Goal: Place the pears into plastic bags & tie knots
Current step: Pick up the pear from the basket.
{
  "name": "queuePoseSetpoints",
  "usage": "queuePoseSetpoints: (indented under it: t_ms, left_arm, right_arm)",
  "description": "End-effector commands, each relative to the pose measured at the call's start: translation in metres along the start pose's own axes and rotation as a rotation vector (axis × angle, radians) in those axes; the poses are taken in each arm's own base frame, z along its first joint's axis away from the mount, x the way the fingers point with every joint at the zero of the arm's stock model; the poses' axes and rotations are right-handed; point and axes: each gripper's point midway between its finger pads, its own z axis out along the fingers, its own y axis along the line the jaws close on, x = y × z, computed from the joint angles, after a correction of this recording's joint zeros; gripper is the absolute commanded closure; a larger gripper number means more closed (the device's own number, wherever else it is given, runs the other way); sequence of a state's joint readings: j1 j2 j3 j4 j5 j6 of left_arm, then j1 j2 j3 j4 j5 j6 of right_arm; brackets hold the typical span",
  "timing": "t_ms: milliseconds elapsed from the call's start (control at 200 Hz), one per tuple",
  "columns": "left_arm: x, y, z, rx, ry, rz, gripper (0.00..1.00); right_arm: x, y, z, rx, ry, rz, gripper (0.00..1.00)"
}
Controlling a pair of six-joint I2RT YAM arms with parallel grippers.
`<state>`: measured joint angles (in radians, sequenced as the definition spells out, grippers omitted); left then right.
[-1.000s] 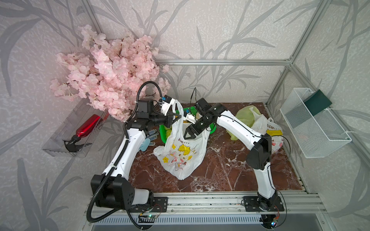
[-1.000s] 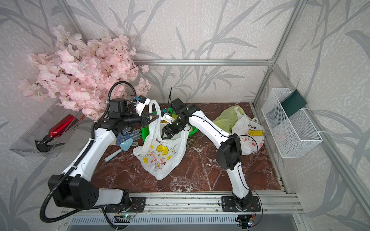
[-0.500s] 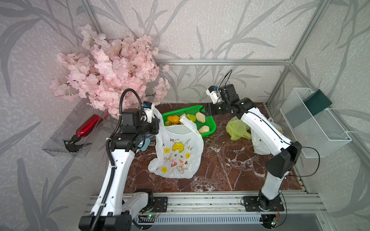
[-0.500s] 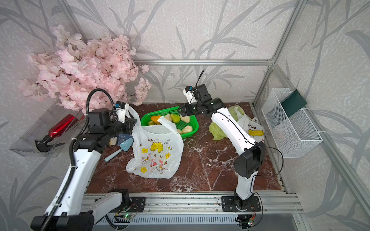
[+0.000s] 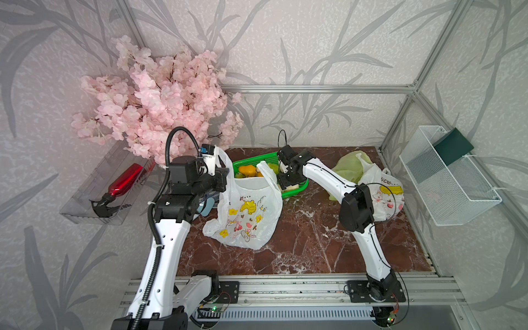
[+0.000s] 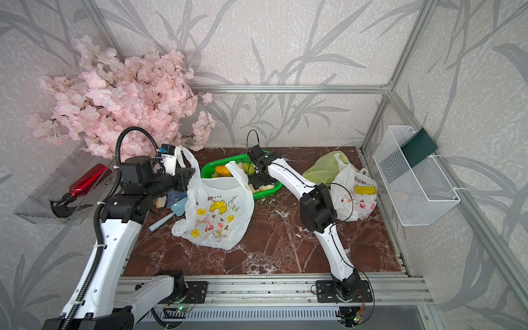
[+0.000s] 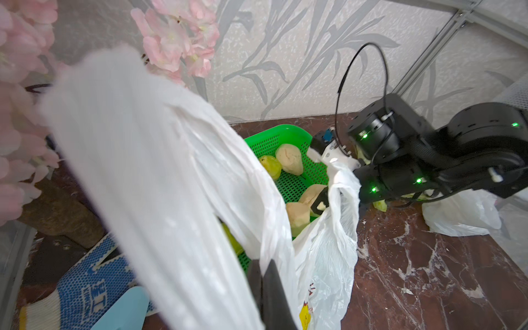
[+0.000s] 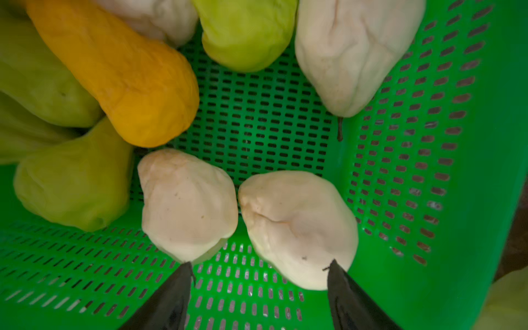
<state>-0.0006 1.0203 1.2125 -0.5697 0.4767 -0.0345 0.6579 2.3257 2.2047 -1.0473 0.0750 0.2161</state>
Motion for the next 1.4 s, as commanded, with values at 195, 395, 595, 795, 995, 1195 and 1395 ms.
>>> queuePoseSetpoints:
  t_ms: [195, 395, 595, 795, 995, 1195, 1395]
  left_arm:
    - [-0.006, -0.019, -0.001, 0.110, -0.054, 0.011, 1.00]
    - [0.000, -0.018, 0.004, 0.114, -0.044, 0.001, 1.00]
    - [0.003, -0.018, 0.003, 0.111, -0.022, 0.016, 1.00]
    - [0.006, -0.018, 0.002, 0.110, -0.013, 0.020, 1.00]
    - [0.007, -0.018, 0.005, 0.121, -0.002, 0.016, 1.00]
    - [0.011, -0.017, 0.010, 0.123, 0.011, 0.010, 1.00]
    - [0.012, -0.015, 0.012, 0.119, 0.017, 0.007, 1.00]
  right_arm:
    - [0.031, -0.032, 0.042, 0.203, 0.169, 0.024, 0.19]
    - [0.015, -0.024, 0.055, 0.152, 0.155, 0.052, 0.21]
    - [-0.011, -0.017, 0.039, 0.115, 0.053, 0.022, 0.22]
    - [-0.018, -0.015, 0.045, 0.106, 0.031, -0.052, 0.13]
    - [-0.027, -0.015, 0.056, 0.116, 0.012, -0.100, 0.15]
    - [-0.036, -0.017, 0.046, 0.125, -0.022, -0.122, 0.41]
    - [-0.055, -0.005, -0.037, 0.012, -0.157, -0.072, 0.50]
